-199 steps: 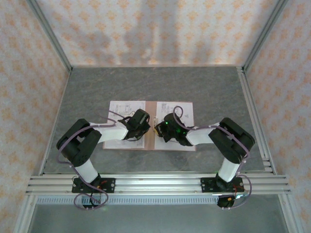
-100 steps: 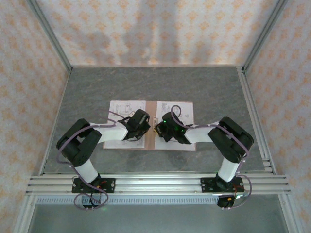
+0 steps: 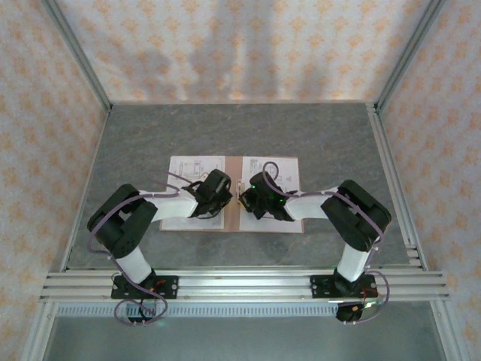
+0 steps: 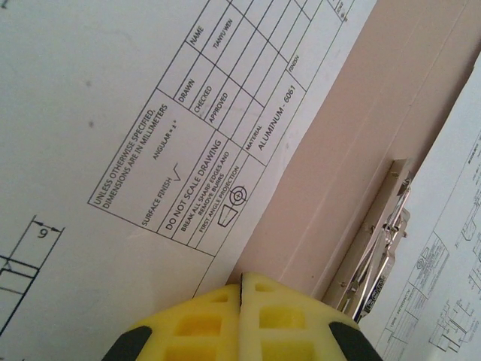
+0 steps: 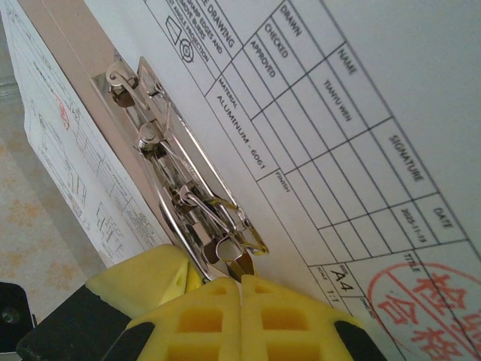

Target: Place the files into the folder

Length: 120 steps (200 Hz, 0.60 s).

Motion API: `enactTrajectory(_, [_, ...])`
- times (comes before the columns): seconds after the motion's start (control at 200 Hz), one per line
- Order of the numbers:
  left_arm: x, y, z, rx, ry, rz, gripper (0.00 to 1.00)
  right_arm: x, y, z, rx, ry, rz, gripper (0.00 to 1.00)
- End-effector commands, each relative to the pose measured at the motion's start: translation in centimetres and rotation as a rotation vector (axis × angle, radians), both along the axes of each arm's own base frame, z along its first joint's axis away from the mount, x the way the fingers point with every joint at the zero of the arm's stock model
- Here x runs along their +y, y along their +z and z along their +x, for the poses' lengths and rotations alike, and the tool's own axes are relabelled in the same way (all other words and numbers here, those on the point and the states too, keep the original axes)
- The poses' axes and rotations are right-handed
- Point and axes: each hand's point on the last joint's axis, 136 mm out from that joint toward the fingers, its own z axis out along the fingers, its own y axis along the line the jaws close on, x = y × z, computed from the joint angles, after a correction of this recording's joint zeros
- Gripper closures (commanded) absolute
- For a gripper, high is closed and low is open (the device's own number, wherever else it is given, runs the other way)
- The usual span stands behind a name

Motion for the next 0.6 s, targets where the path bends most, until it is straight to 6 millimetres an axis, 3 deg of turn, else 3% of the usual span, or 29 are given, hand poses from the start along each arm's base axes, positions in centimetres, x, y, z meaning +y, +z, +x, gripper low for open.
enactTrajectory(0.0, [3.4,-3.2,-2.4,0.113,0.043,0.128,1.00,-8.0,-8.5,-4.9,0.243,-0.049,-0.355,1.00])
enactTrajectory(0.355, [3.5,-3.5,-2.5,0.120,0.044,0.139,1.00,-9.2,-8.2,-5.0,0.232,-0.019,-0.436,1.00])
enactTrajectory(0.595, [3.7,-3.5,-2.5,0.121,0.045,0.139,1.00,-9.8,-9.2,-5.3,0.252,-0.004,-0.470,1.00])
